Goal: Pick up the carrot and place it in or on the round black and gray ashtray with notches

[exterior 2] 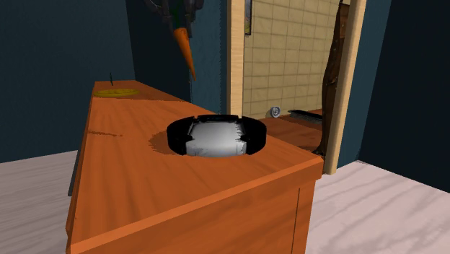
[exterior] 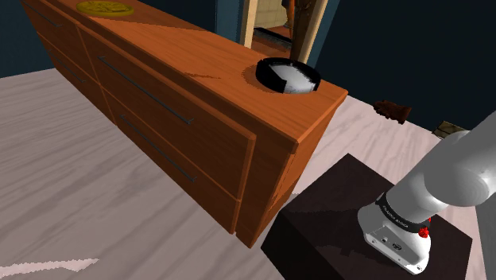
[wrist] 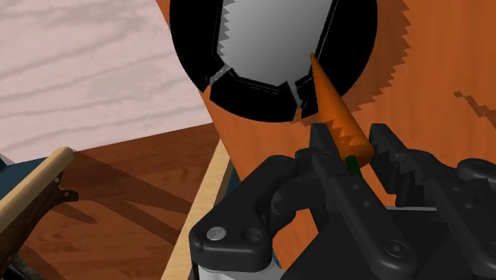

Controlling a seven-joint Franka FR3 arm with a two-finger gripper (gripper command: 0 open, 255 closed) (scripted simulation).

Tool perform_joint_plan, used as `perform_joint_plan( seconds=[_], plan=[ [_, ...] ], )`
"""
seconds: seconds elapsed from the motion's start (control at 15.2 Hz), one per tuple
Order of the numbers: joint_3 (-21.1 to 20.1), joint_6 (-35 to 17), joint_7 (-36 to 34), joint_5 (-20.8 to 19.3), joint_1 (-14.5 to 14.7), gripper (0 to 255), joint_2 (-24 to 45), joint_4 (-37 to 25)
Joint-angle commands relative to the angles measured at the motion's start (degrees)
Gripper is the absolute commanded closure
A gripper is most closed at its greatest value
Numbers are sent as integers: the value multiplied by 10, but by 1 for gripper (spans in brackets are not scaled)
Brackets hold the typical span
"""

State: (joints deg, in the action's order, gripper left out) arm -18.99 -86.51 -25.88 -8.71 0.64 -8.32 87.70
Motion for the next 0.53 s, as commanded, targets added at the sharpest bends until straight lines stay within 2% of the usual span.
perform_joint_plan(
  seconds=[0.0, 0.26, 0.46],
  plan=[
    [20, -4, 30, 12, -10, 255, -35, 32],
    [60, -8, 85, 24, -25, 255, -90, 82],
    [62, -33, 84, 26, -24, 255, -101, 117]
  ],
)
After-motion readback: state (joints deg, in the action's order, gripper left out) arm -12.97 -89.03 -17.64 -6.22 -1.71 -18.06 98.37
